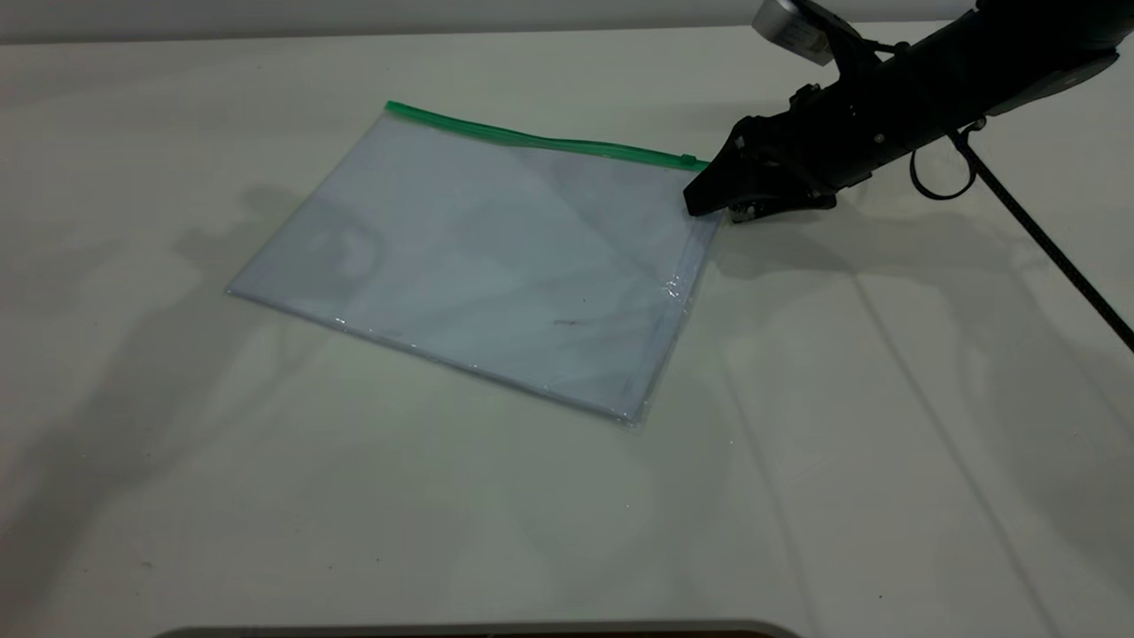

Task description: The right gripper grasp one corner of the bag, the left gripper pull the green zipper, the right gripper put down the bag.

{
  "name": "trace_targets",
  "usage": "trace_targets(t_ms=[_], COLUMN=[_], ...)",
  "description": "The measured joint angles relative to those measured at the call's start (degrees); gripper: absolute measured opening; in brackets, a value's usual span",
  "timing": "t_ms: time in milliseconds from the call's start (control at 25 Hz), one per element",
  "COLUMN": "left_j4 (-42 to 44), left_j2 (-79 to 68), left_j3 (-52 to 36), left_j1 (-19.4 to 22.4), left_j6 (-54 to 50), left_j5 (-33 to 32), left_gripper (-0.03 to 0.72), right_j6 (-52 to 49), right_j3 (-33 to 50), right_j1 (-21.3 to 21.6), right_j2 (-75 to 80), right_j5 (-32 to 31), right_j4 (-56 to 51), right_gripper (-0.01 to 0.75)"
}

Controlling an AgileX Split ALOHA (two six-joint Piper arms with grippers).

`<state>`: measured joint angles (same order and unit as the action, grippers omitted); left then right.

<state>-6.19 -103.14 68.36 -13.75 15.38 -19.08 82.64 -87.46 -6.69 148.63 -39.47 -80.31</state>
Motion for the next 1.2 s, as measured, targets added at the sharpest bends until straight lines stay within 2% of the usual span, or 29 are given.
trace_targets(t_ms=[240,480,600,680,760,880,960,1200], left_j4=[0.00,0.00,0.00,0.00,0.00,0.00,0.00,0.00], left_j2=[0.00,0.00,0.00,0.00,0.00,0.00,0.00,0.00], left_j3=[0.00,0.00,0.00,0.00,0.00,0.00,0.00,0.00], left_j1=[0.00,0.00,0.00,0.00,0.00,0.00,0.00,-0.03], left_j6=[0.00,0.00,0.00,0.00,0.00,0.48,1.86,10.72], left_j5=[0.44,0.56,0.57,0.57,0.57,0.62,0.68,1.87], left_gripper=[0.542,0.542,0.542,0.542,0.542,0.542,0.542,0.542], right_j6=[1.74,6.14,7.75,8.89,9.28,9.75,11.36,13.63], right_j3=[-0.18,-0.18,-0.18,-0.18,-0.18,-0.18,-0.18,-0.18], right_j1=[0.20,-1.39,-1.87,-1.87,-1.87,-1.87,-1.87,-1.87], right_j2=[1.29,3.62,3.76,3.76,3.76,3.76,3.76,0.44], right_j5=[-1.92,-5.02,-5.02,-5.02,-5.02,-5.55,-7.66,-10.42], right_j4=[-2.57,-9.13,-11.33,-12.51,-13.17,-13.22,-13.29,-9.05], right_gripper=[0.592,0.590,0.553,0.477,0.370,0.152,0.045,0.035])
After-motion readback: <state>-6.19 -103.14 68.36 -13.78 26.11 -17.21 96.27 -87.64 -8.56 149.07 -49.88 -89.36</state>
